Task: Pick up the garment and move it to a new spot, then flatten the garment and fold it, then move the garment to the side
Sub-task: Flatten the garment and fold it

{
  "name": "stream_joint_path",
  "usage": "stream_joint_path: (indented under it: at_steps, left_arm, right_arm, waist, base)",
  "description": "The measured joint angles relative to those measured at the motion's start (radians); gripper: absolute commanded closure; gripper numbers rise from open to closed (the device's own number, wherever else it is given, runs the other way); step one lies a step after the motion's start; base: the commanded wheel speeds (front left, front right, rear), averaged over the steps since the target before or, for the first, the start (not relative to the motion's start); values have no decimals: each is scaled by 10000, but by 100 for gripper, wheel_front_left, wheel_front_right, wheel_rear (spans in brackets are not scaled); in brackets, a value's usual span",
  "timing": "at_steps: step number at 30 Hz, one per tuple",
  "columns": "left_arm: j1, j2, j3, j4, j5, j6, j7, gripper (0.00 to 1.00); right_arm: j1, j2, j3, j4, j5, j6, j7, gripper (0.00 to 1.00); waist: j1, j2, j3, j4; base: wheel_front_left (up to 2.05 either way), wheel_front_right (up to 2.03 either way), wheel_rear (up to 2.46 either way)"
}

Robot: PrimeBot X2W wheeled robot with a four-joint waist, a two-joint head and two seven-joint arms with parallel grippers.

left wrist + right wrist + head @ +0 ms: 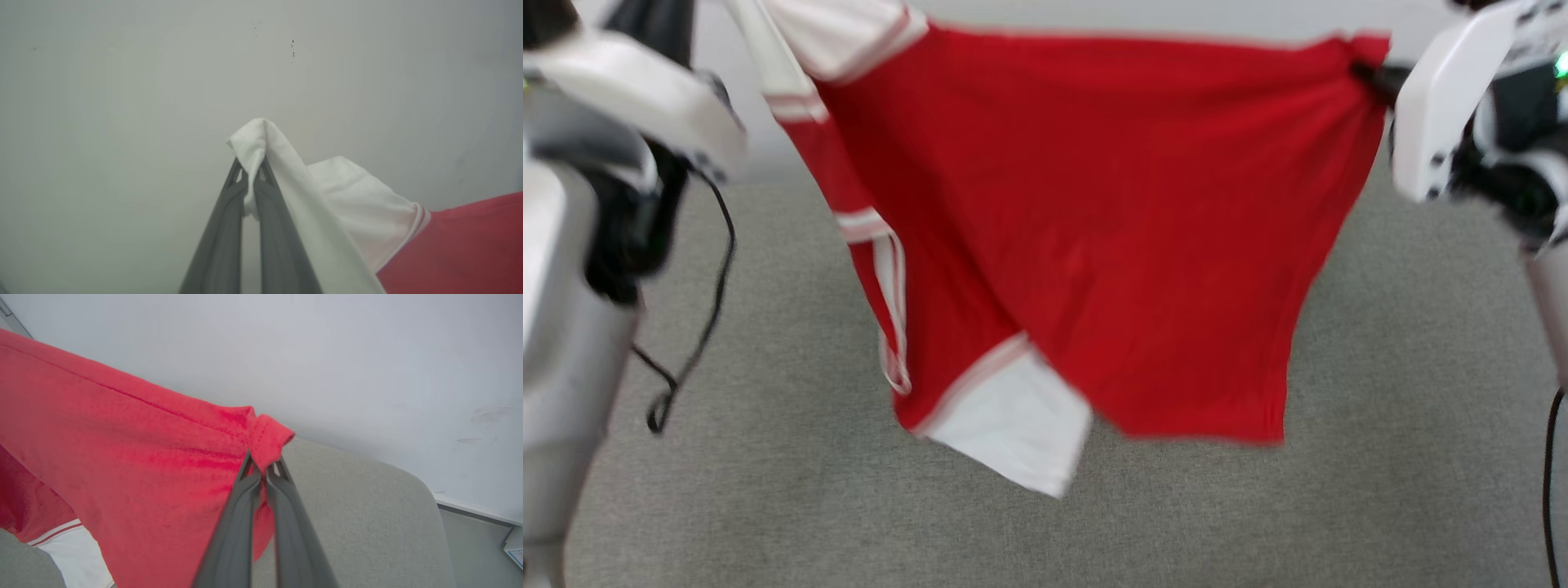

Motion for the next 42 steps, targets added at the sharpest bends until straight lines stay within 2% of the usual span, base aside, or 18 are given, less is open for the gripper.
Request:
stream_joint_path:
  at_steps: [10, 16, 21, 27, 34, 42]
  left_arm:
    - [-3989, -639, 63, 2232, 267, -443, -77, 100]
    - [-6137, -673, 251, 2823, 560, -431, -347, 100]
    - [-7719, -405, 537, 2999, 729, -527, -644, 100]
    - [-8782, -115, 725, 2755, 752, -506, -550, 100]
    - [-9752, 69, 767, 2311, 915, -314, -313, 100]
    - [-10178, 130, 821, 2941, 842, -489, -523, 100]
  right_arm:
    - [-2365, -217, -894, 439, -915, 0, -959, 100]
    - [-3760, -56, -1528, 226, -1517, 2, -1406, 100]
    - [-4976, 217, -1829, 92, -1962, 4, -1973, 100]
    - [-5991, 439, -1933, 169, -2278, 6, -2575, 100]
    - [-7627, 253, -1693, 537, -2320, 4, -3835, 100]
    - [-8482, 132, -972, 1308, -1879, 4, -5319, 100]
  waist:
    - [1, 0, 1425, -107]
    - [1, 0, 2652, -142]
    - [2, 0, 3802, -267]
    - [3, 0, 5122, -483]
    - [3, 0, 6665, -613]
    - [3, 0, 7768, -655]
  base:
    - [0, 0, 0]
    - [0, 0, 0]
    - [0, 0, 0]
    - [0, 0, 0]
    - [0, 0, 0]
    - [0, 0, 0]
